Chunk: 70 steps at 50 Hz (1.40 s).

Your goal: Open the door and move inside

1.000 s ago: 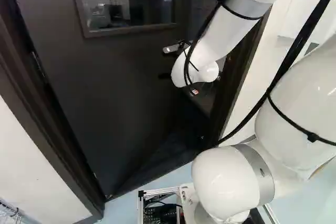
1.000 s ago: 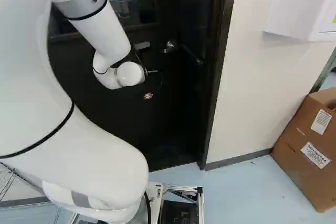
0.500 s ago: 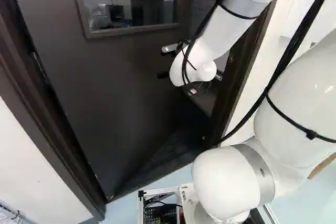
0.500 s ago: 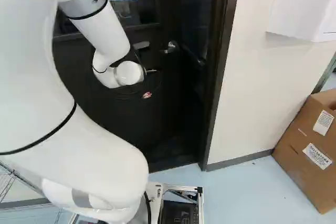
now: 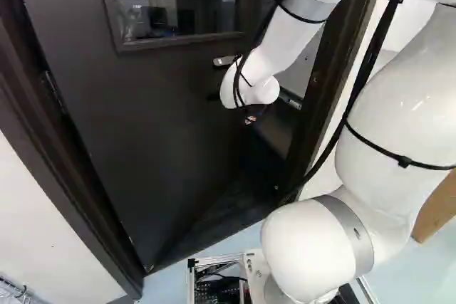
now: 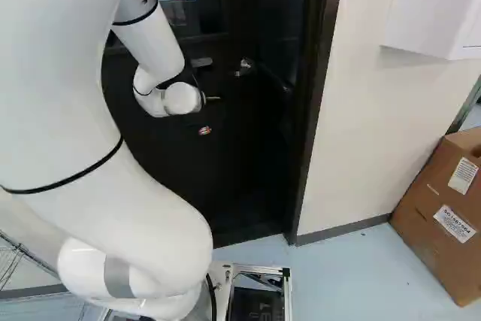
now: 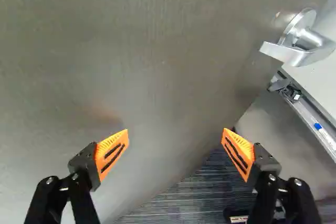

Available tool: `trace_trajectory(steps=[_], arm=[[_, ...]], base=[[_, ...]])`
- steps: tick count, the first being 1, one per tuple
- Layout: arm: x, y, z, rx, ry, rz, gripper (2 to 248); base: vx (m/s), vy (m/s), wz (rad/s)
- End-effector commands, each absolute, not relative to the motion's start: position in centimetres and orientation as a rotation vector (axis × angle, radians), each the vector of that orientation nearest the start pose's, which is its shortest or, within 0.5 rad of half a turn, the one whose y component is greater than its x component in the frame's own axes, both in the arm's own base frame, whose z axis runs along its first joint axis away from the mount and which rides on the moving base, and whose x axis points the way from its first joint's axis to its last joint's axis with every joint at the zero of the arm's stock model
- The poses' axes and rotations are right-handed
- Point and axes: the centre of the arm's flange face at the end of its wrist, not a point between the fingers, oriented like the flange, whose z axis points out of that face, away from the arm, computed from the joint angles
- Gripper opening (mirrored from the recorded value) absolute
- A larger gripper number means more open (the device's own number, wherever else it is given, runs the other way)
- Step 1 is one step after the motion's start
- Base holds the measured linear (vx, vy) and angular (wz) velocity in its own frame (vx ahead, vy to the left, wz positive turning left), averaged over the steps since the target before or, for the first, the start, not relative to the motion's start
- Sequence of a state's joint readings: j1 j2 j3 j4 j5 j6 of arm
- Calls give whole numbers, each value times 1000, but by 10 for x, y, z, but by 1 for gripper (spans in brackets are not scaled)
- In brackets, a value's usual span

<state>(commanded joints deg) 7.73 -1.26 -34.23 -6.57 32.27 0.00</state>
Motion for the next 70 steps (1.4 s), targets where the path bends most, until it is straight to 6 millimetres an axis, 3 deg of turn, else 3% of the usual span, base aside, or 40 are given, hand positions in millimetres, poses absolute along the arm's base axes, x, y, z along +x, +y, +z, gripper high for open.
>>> trace_trajectory(steps=[70], arm=[[465, 172, 440, -2434, -549, -1584, 247]], base=[[0, 0, 0]])
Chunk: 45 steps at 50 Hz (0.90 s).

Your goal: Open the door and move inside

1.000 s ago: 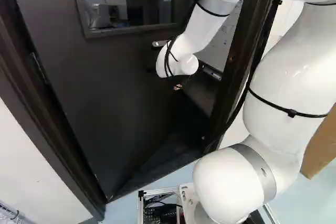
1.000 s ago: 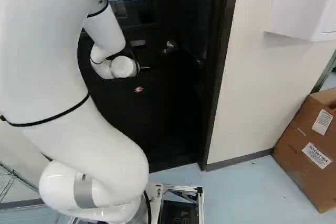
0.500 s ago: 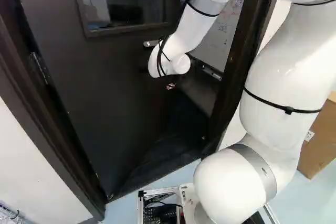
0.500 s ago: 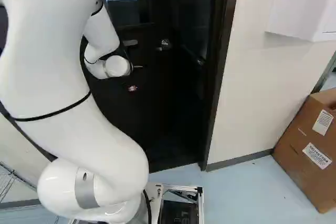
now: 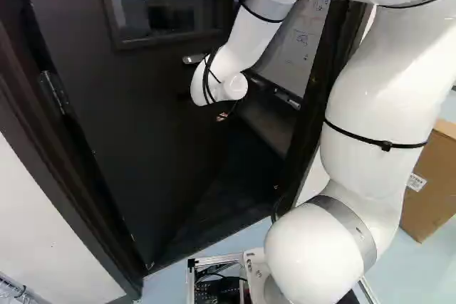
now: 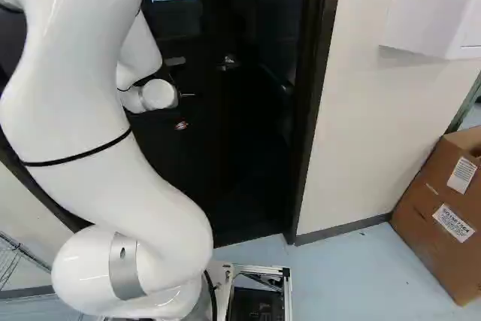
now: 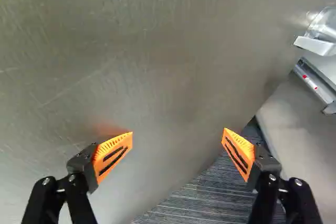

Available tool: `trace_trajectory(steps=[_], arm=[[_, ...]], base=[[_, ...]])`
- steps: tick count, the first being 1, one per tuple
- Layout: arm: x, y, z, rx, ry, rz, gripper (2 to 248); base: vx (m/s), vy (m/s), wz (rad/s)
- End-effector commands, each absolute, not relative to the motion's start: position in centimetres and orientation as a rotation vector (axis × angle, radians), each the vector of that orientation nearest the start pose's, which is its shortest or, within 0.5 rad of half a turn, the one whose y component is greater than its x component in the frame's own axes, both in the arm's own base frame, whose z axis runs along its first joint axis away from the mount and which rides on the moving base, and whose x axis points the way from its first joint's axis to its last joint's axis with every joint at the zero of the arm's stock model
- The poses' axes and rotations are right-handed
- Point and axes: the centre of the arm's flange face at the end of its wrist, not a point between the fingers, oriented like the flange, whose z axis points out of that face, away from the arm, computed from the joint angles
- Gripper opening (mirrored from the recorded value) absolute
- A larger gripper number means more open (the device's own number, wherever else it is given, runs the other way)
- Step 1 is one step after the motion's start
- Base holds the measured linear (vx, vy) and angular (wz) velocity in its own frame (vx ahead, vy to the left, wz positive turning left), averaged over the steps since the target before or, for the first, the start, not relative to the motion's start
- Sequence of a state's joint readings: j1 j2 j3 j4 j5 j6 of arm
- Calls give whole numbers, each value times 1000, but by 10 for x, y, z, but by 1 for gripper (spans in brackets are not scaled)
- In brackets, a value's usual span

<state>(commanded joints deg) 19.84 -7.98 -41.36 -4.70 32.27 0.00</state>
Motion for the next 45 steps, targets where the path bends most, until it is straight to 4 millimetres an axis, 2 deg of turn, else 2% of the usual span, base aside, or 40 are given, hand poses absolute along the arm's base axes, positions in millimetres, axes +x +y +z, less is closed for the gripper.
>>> trace_trajectory(steps=[45], arm=[[472, 241, 438, -2322, -771, -1548, 247]], base=[[0, 0, 0]])
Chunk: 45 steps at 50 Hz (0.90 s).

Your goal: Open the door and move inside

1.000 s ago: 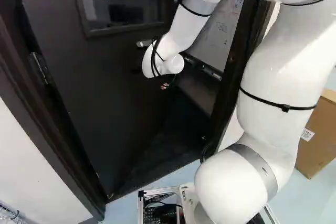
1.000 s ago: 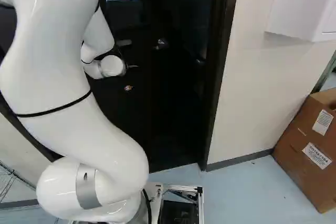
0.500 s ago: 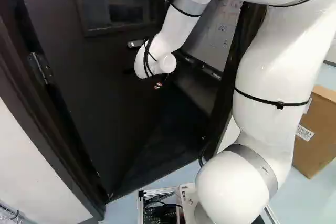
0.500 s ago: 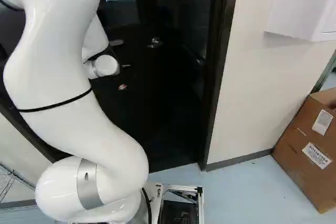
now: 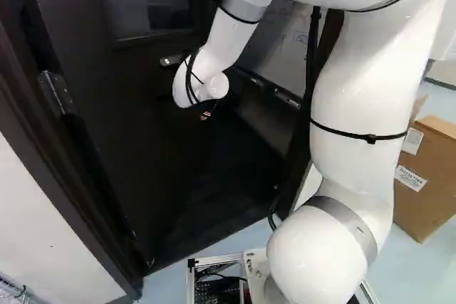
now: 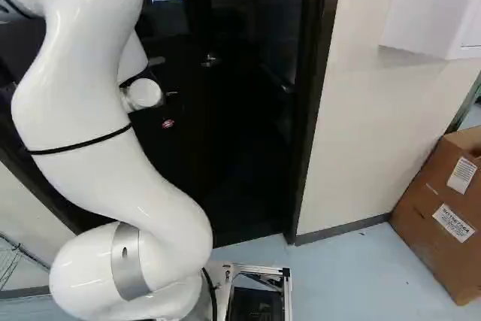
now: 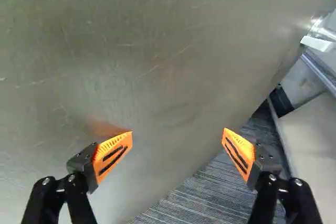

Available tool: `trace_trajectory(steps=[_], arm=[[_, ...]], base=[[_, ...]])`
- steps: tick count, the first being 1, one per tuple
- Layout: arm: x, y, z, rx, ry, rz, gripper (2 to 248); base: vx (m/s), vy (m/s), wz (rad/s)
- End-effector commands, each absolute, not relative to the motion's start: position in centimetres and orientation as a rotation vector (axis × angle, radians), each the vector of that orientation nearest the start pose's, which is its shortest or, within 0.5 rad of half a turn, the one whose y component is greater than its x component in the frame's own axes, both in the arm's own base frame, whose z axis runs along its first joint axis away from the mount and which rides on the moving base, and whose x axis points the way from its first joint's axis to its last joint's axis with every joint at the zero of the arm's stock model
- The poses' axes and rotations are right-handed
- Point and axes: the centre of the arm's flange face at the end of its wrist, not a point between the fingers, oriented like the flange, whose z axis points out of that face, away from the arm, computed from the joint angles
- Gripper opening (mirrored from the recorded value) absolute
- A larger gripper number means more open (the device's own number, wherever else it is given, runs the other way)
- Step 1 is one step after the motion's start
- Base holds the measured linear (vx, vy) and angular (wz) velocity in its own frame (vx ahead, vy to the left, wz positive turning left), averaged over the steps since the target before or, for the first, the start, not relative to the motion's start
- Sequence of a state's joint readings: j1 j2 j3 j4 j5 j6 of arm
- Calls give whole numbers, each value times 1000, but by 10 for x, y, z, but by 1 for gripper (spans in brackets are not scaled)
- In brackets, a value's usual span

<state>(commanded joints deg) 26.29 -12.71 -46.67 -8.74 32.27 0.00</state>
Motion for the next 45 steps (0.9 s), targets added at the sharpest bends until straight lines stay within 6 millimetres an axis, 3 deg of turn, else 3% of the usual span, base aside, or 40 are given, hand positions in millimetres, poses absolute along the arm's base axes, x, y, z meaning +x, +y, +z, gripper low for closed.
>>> trace_trajectory(steps=[45], arm=[[475, 292, 436, -2191, -1040, -1523, 247]], base=[[0, 0, 0]])
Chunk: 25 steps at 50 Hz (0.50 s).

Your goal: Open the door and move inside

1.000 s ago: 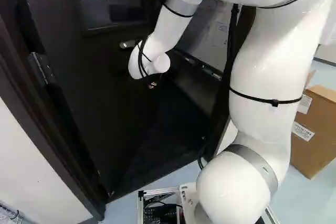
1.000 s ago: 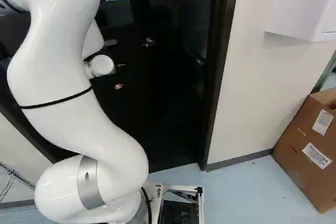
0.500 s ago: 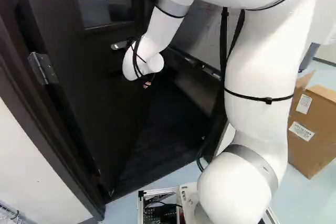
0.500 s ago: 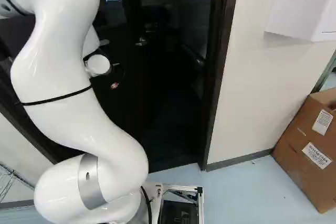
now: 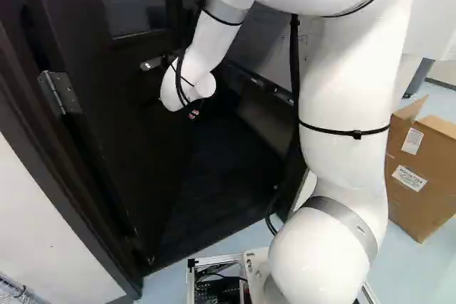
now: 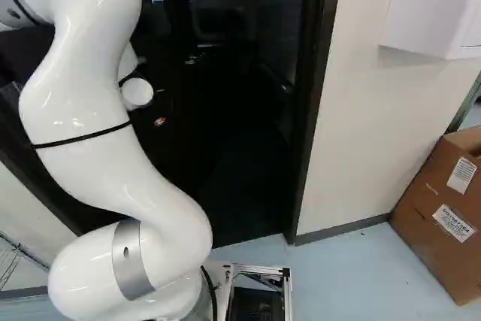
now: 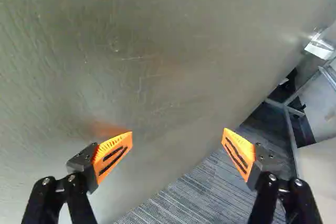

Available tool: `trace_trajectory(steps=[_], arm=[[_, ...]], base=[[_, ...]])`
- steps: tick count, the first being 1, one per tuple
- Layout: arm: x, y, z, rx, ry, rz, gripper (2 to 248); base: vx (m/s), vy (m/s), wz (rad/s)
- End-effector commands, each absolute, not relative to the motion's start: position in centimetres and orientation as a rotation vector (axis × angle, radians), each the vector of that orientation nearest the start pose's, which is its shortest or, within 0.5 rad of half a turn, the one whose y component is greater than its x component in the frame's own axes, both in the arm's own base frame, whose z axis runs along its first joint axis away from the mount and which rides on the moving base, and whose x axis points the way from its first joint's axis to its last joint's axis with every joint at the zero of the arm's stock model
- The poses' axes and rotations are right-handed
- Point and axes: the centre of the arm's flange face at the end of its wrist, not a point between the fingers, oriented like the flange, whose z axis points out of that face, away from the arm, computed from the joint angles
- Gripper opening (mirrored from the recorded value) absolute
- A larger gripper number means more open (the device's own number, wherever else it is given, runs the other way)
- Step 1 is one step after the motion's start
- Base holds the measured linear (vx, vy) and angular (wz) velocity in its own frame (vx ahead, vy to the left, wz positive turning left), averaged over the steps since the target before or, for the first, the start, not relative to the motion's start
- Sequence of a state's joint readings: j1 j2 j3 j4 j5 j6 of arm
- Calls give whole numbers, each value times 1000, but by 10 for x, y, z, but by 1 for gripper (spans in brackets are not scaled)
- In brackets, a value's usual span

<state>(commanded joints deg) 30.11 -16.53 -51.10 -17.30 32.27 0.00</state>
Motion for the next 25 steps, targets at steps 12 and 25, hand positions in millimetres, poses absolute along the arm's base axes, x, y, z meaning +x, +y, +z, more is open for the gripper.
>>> trace_trajectory(steps=[12, 25], arm=[[475, 295, 435, -2176, -1073, -1520, 247], [475, 295, 435, -2175, -1075, -1520, 247]], base=[[0, 0, 0], [0, 0, 0]])
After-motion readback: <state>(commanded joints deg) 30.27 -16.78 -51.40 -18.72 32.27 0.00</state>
